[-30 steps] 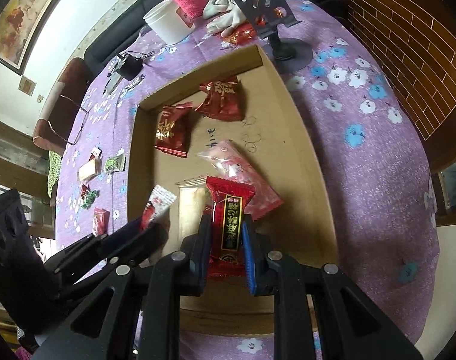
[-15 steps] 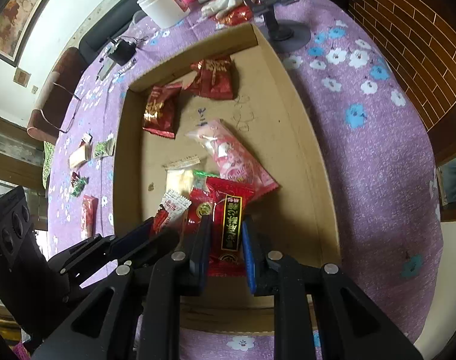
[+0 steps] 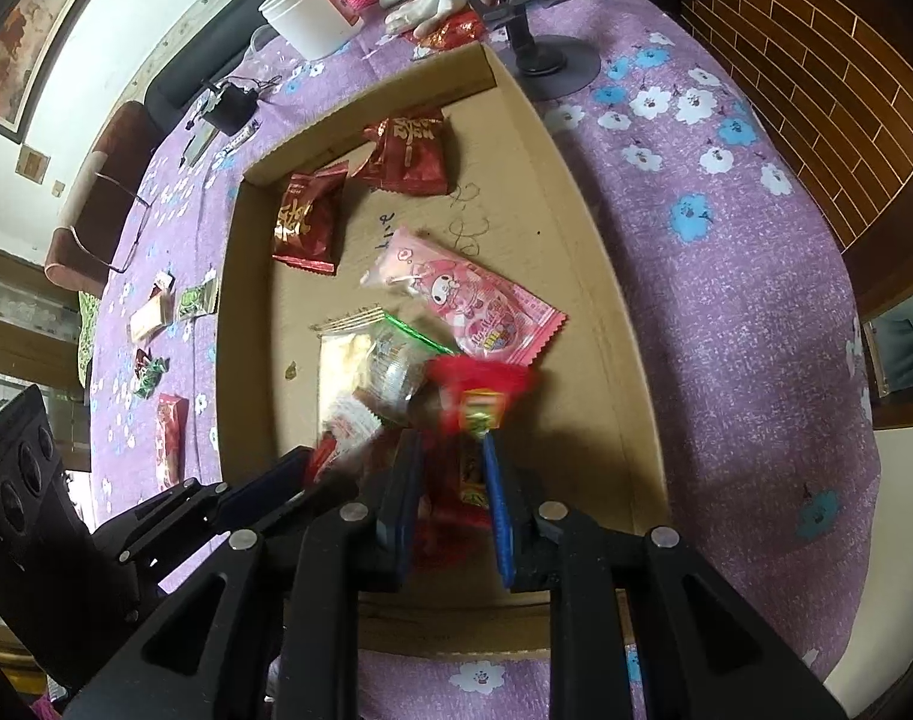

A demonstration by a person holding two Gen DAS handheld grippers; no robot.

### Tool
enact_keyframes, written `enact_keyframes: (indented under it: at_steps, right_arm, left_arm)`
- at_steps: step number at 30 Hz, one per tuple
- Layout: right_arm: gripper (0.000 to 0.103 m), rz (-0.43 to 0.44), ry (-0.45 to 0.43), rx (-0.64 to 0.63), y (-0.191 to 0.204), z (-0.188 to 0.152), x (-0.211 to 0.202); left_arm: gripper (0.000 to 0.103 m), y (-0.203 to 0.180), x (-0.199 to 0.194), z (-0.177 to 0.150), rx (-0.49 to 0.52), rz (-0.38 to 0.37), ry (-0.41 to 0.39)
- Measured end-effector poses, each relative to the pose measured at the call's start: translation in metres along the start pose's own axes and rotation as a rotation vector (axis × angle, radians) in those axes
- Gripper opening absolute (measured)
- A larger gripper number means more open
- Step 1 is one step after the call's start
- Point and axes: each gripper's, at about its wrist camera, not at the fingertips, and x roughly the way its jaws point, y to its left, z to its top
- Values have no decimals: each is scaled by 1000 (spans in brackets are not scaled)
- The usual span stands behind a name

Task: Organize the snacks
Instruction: 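Lower the white packet into the tray with the left gripper while the right releases the red packet there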

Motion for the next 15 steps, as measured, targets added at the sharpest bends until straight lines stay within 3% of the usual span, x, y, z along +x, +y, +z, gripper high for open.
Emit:
enact_keyframes:
  at_steps: [6, 15]
  right_arm:
    - [20, 0, -50, -12, 8, 2, -11]
    - [20, 15, -59, -56, 33, 3, -8]
  left_arm:
    - [36, 0, -13, 0, 17, 3, -33]
    - [36, 25, -52, 1, -21, 37, -136]
